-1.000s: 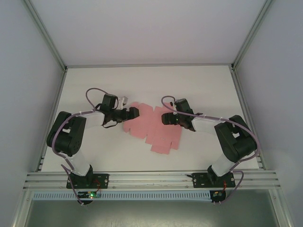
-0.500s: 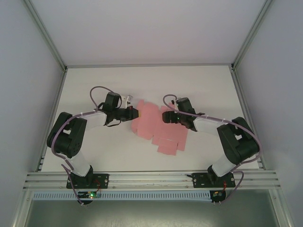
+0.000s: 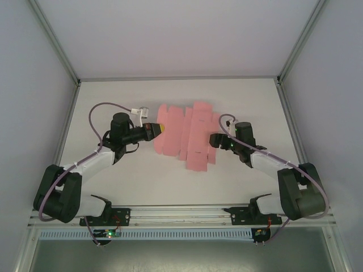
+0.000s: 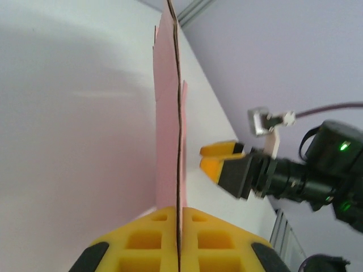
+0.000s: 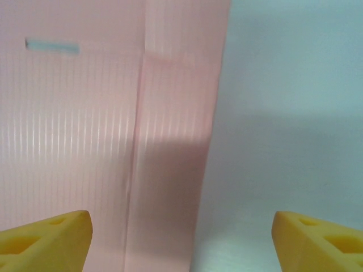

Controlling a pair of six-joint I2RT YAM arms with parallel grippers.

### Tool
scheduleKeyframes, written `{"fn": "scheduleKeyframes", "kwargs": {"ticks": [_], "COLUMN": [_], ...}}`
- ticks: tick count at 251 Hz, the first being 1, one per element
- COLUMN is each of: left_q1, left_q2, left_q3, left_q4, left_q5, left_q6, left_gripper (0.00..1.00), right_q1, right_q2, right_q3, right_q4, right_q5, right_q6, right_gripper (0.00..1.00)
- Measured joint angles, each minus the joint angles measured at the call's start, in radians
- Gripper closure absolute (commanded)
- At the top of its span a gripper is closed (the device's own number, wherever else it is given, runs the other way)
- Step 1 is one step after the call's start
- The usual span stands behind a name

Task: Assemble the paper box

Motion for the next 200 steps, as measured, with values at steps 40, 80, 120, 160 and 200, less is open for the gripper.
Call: {"fn": "scheduleKeyframes", "kwargs": {"ticks": [40,80,120,160,200], "left_q1": [0.000,0.000,0.000,0.000,0.000], "left_q2": [-0.052,-0.105,-0.202,-0.283,-0.319], "left_q3": [-0.032,-0.052,-0.077,-0.095,-0.120], "left_q4": [0.109,0.188,0.228,0.242,0.245], "left_q5": [0.002,0.015,0.020,0.012,0.000], "left_q6": [-0.093,-0.163,-0.199,-0.212,-0.219], "left_gripper": [1.00,1.00,1.00,1.00,1.00], "right_q1": [-0.020,-0.033,-0.085,-0.103,-0.101], "right_q2": [-0.011,-0.017,-0.018,-0.012,0.003], "right_q3": [-0.090,-0.092,-0.092,-0.090,-0.064], "right_q4": [0.142,0.215,0.278,0.411,0.550], "right_q5": [-0.166,-0.246,-0.297,-0.421,-0.544], "right_q6": [0.025,0.026,0.025,0.082,0.185], "right_gripper": [0.18,0.18,0.20,0.28,0.54]}}
